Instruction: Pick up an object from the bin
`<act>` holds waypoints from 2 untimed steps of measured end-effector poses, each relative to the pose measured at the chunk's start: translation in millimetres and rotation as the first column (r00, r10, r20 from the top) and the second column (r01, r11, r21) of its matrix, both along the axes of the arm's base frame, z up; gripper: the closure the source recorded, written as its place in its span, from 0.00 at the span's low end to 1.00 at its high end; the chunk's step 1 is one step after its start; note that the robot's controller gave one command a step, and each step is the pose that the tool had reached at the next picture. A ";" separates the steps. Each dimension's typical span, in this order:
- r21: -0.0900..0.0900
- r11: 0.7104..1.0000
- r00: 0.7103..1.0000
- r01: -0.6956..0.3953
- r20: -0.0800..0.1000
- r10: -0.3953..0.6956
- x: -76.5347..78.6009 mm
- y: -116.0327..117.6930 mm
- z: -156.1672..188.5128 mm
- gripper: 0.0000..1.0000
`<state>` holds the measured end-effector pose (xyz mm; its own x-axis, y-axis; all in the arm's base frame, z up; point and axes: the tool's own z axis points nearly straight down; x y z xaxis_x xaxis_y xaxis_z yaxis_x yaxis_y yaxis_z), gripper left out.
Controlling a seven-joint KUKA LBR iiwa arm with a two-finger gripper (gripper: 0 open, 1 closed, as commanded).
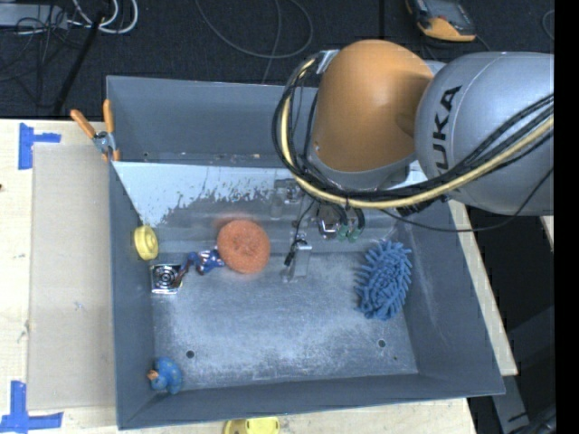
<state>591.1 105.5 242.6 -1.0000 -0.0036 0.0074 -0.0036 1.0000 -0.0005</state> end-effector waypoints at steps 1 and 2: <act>0.001 1.000 1.000 0.002 0.007 -0.002 0.8 -0.5 4.8 0.00; 0.002 0.999 0.999 0.046 0.015 -0.046 14.3 23.2 -45.5 0.00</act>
Offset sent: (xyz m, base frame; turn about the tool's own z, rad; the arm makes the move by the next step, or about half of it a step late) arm 0.0211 0.0429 -0.0917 0.0772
